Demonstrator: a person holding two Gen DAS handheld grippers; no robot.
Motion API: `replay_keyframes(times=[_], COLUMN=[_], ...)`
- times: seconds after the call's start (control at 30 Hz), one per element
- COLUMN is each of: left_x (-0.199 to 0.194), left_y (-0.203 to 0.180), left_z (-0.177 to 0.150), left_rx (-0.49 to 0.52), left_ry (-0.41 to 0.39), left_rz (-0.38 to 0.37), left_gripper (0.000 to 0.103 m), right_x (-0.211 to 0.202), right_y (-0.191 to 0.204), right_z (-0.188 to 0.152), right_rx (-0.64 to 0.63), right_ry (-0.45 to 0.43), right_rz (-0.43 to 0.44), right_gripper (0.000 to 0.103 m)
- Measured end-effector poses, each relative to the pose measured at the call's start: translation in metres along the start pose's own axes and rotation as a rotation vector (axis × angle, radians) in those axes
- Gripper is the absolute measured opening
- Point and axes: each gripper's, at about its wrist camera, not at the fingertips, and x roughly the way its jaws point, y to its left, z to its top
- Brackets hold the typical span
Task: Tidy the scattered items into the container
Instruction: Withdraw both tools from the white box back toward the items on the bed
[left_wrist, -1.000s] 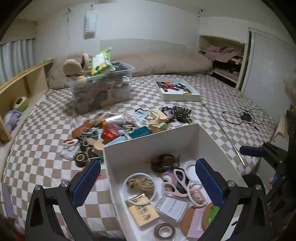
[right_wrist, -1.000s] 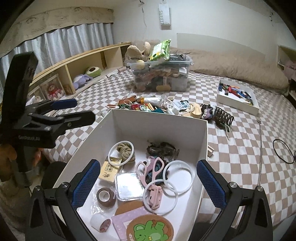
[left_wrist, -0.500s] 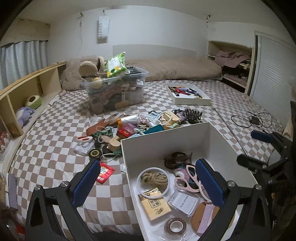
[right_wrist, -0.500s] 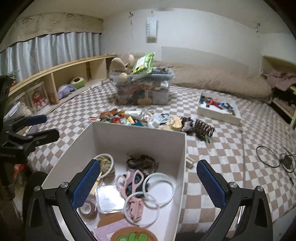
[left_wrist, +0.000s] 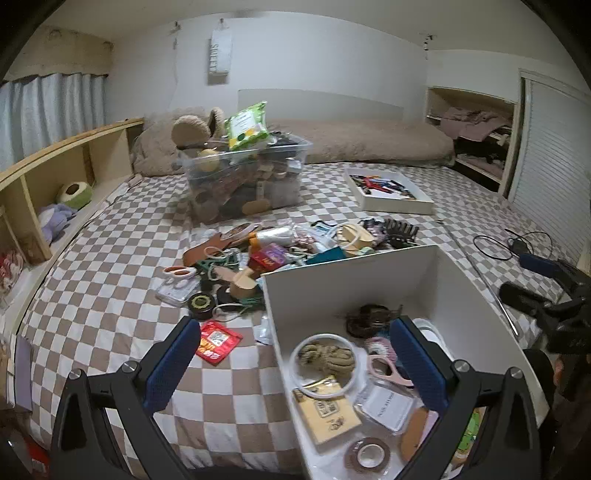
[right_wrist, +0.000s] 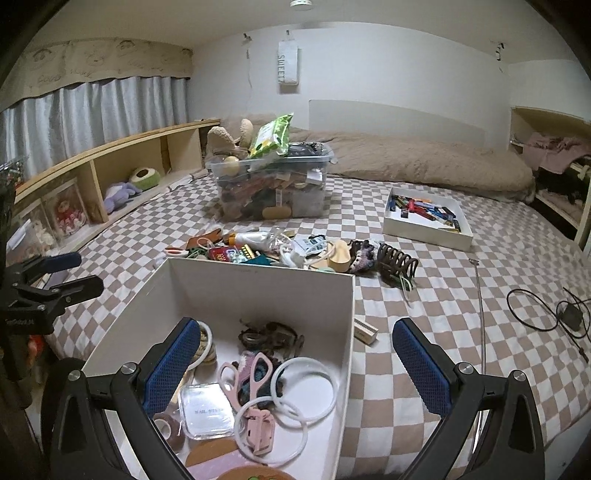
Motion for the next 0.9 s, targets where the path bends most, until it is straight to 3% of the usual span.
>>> replay_keyframes(times=[0.17,0.5,0.9], left_x=[0.007,0.022,0.07], left_y=[0.029,0.083,0.129], left_z=[0.002,0.001,-0.012], left_rx=[-0.068,-0.139,-0.278], left_ry=[0.024,0.033,0.141], left_rz=[0.013,0.127,0.159], left_gripper=[0.103,0.103,0.103], right_x=[0.003,0.018,0.045], right_y=[-0.021,-0.071,-0.132], right_z=[0.007,0.014,0.016], right_rx=[0.031,0.117,0.229], right_ry=[-0.012,-0.001,0.003], right_rz=[-0.033,-0.105,-0.227], right_gripper=[0.103,0.103,0.103])
